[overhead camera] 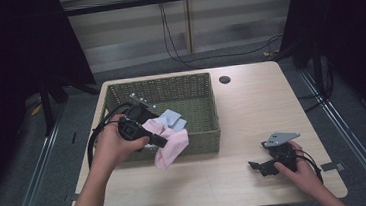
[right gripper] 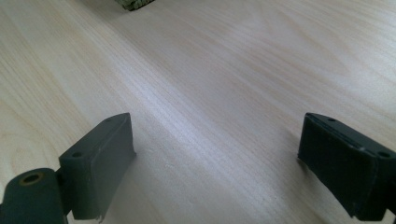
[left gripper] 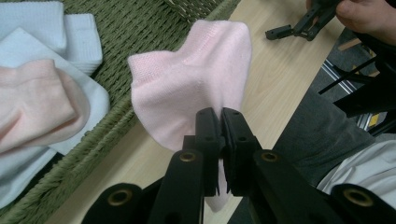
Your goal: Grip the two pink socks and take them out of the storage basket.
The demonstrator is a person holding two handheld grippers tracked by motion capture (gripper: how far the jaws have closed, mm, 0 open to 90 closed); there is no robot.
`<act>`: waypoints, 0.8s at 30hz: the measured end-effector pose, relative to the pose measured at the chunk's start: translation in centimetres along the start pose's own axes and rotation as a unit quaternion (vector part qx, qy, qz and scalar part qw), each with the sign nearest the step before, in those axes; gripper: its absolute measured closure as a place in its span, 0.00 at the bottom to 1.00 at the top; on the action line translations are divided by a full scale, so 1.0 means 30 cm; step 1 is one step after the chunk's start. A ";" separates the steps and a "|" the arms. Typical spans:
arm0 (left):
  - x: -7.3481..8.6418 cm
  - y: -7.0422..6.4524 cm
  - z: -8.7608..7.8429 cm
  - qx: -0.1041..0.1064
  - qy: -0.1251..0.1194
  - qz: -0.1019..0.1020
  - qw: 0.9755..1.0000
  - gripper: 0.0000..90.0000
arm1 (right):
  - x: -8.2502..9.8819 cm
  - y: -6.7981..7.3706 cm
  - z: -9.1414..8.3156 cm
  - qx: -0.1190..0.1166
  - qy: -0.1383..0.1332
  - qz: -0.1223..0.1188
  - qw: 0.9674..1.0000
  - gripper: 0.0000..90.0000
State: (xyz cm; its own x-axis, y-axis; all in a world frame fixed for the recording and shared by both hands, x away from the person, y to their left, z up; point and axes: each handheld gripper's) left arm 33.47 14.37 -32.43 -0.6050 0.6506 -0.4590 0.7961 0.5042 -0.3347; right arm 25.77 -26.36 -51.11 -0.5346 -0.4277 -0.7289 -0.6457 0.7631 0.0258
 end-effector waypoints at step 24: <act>0.075 -0.020 0.118 0.013 -0.005 0.004 1.000 0.95 | 0.000 0.000 0.000 0.000 0.000 0.000 1.000 0.11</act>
Point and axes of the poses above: each handheld gripper's, and its own axes: z roughly forward along the jaws, x roughly out of its underside, y roughly to its left, and after that the axes turned 1 degree about -y, right-handed
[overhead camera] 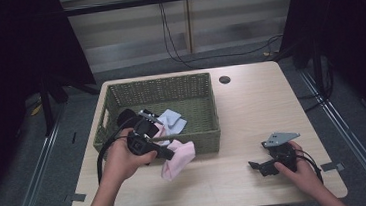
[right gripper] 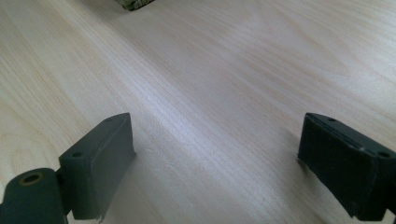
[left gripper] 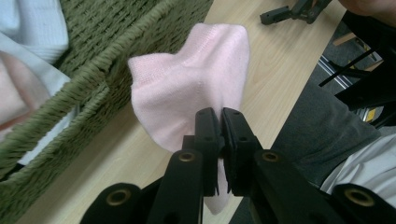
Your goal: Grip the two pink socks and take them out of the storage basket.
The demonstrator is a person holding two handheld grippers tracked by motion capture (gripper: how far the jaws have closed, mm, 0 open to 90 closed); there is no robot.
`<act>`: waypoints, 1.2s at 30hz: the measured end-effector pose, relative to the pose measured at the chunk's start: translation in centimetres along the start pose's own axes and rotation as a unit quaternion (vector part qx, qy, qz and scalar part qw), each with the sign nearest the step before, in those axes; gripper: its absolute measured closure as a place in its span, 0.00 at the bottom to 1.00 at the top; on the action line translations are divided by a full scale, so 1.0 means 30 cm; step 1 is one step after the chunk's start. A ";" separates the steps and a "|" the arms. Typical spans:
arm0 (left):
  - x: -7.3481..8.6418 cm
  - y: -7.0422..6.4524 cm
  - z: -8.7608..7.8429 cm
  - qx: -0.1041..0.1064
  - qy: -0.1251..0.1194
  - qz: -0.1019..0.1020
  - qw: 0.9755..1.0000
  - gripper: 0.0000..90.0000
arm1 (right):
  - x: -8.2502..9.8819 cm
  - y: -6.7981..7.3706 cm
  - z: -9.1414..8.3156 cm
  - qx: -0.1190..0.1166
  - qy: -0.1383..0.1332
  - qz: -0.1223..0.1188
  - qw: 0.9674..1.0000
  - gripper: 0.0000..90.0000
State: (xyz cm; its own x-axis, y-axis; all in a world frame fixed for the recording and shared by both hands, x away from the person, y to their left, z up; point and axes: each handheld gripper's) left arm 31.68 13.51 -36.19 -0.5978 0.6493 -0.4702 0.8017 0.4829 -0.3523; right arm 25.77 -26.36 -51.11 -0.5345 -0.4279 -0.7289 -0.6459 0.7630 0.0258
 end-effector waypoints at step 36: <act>-0.137 0.137 -0.146 -0.086 -0.042 -0.017 0.995 0.56 | 0.000 0.000 0.000 0.000 0.000 0.001 1.000 0.11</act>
Point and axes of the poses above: each handheld gripper's, and its own axes: z roughly forward along the jaws, x roughly out of its underside, y roughly to its left, and after that the axes turned 1 degree about -y, right-handed
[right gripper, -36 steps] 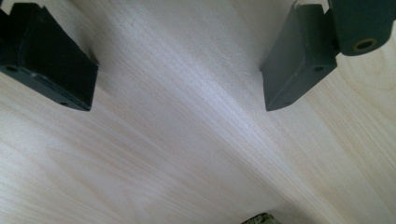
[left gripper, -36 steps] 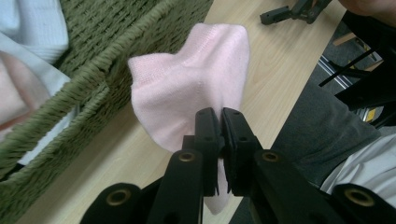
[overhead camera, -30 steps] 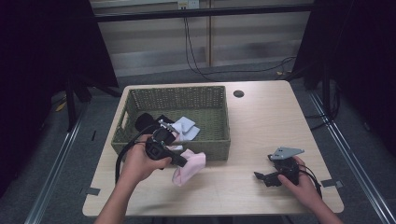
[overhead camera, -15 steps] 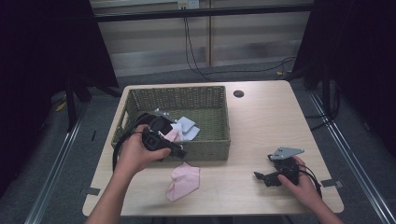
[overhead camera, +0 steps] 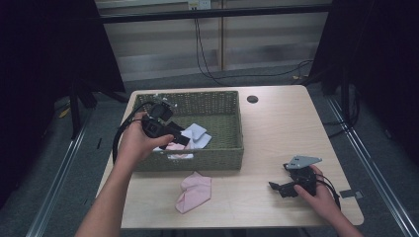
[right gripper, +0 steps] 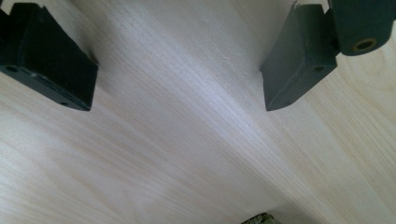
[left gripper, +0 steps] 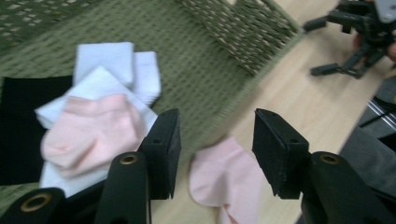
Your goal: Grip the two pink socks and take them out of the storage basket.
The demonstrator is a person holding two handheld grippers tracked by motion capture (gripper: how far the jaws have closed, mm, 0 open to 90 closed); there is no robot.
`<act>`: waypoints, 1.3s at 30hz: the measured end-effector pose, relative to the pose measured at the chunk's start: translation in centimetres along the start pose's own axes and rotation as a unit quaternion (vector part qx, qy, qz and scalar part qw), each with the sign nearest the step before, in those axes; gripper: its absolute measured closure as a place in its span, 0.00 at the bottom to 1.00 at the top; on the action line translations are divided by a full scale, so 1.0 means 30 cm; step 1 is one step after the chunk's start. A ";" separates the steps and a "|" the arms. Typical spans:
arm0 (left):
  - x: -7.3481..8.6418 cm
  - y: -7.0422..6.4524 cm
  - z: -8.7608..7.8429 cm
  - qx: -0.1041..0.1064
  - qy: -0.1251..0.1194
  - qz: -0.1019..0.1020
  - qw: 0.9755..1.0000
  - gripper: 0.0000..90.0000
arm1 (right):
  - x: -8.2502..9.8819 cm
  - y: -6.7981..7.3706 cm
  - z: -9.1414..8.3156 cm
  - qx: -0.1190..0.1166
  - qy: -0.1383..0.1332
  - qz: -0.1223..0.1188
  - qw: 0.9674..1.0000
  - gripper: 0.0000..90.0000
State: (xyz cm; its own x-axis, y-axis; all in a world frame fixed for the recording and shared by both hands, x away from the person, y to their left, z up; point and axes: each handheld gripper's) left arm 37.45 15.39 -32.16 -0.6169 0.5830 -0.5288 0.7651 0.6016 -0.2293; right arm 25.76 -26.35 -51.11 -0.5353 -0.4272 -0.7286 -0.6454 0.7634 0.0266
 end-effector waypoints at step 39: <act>0.010 0.264 0.272 -0.050 0.060 -0.026 0.997 0.39 | 0.000 0.000 0.000 0.001 -0.001 0.001 1.000 0.11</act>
Point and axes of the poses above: each handheld gripper's, and its own axes: z roughly forward along the jaws, x roughly out of its underside, y roughly to its left, and after that the axes turned 1 degree about -y, right-handed
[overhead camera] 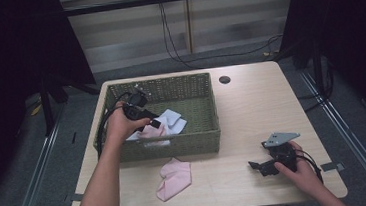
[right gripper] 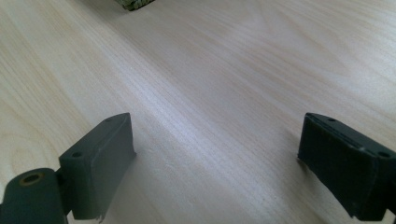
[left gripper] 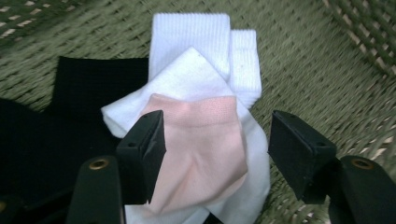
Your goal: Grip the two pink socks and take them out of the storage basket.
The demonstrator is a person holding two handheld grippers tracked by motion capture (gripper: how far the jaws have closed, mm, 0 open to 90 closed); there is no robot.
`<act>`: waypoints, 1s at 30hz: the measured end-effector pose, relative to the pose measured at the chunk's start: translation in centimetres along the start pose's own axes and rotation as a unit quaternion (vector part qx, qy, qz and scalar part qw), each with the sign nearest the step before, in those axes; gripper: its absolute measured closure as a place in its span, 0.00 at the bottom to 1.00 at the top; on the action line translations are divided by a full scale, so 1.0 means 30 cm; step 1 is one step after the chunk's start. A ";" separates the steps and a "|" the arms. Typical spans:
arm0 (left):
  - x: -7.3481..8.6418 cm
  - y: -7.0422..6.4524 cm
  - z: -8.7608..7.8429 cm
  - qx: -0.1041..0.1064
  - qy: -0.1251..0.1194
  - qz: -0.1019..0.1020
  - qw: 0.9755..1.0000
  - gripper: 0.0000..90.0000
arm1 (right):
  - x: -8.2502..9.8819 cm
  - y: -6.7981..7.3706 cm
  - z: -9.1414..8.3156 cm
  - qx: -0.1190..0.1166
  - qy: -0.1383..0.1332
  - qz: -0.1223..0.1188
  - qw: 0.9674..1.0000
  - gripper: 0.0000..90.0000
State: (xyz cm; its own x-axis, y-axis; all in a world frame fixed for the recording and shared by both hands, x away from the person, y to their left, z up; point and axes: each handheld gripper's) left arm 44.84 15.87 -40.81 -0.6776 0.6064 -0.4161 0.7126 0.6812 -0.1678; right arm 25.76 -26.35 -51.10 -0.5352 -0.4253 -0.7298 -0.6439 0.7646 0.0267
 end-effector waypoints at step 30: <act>-0.014 0.028 0.087 -0.010 0.096 -0.022 0.995 0.75 | 0.000 0.000 0.000 0.000 0.000 0.000 1.000 0.11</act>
State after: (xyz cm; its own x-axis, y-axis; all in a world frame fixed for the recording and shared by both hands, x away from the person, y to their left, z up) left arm 46.21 15.13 -43.10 -0.7316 0.6419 -0.2297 0.6791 0.7158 -0.1627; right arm 25.76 -26.34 -51.10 -0.5359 -0.4253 -0.7293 -0.6442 0.7643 0.0276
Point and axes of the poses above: each handheld gripper's, and its own axes: z roughly forward along the jaws, x roughly out of its underside, y roughly to its left, and after that the axes turned 1 degree about -y, right-handed
